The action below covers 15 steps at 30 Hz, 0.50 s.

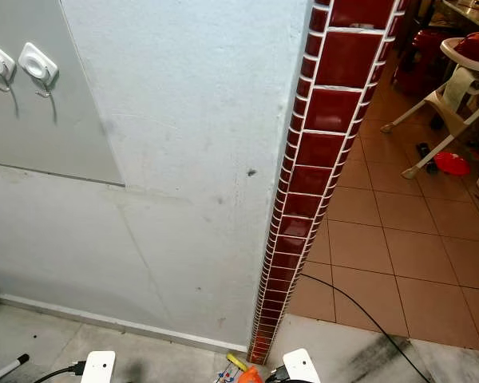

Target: Hang keys on a hook

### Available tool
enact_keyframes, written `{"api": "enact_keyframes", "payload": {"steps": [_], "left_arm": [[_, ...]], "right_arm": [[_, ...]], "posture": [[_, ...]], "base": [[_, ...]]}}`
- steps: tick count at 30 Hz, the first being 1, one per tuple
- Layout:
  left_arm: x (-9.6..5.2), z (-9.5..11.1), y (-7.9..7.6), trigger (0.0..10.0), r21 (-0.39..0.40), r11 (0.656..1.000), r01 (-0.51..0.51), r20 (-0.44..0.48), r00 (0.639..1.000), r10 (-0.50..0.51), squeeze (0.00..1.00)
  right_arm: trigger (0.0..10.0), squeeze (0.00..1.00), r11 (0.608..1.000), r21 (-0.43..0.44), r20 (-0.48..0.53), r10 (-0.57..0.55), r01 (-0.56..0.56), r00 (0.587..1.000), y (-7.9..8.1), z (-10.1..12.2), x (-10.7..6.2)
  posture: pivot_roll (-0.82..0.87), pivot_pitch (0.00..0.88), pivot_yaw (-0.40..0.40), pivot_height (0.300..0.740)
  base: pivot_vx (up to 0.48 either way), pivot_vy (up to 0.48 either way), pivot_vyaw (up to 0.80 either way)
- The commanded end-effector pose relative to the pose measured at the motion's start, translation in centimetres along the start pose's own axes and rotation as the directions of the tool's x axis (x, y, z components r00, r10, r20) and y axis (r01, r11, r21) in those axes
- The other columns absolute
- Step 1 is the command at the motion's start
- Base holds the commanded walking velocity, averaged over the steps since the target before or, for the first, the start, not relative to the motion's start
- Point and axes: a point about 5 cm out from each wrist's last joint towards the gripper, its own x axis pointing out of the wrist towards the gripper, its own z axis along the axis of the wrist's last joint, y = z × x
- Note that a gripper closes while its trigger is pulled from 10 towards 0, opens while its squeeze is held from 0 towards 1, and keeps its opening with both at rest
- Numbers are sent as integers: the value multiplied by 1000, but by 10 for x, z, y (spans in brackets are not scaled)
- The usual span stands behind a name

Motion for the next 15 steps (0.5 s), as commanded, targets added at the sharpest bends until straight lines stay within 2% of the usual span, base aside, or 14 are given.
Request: {"api": "enact_keyframes", "payload": {"steps": [1, 15], "left_arm": [[0, -1, 0, 10000, -6, 1000, 2, -2, 1000, -2, 0], [0, -1, -1, 10000, 2, 1000, 4, -6, 1000, -4, 0]], "right_arm": [[10000, 0, 1000, 16, -8, 0, 0, 1000, 0, -3, -1], [10000, 0, 1000, 5, -22, 3, -3, 1000, 1, -6, -1]], "posture": [[-90, 0, -6, 728], [-85, 0, -12, 728]], "base": [[0, 0, 0], [0, 0, 0]]}}
